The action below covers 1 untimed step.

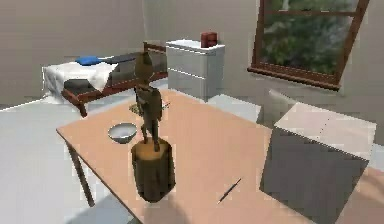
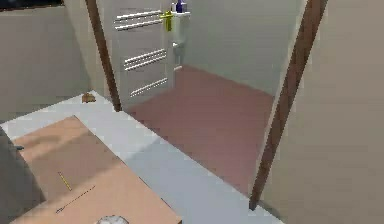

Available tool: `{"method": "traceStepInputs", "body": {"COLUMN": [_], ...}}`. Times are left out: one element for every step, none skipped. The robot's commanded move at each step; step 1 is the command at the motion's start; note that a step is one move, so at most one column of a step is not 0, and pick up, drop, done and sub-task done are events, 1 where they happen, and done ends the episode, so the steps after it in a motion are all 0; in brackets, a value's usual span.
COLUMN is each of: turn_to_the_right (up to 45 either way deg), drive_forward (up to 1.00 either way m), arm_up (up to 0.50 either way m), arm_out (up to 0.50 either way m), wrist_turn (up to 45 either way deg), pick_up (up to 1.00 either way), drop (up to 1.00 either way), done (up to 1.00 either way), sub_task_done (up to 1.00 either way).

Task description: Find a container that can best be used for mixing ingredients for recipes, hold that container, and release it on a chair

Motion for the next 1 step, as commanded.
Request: {"method": "traceStepInputs", "body": {"turn_to_the_right": [45.0], "drive_forward": [0.00], "arm_up": [0.00], "arm_out": [0.00], "wrist_turn": [0.0], "pick_up": [0.00], "drop": [0.00], "done": [0.00], "sub_task_done": [0.00]}}
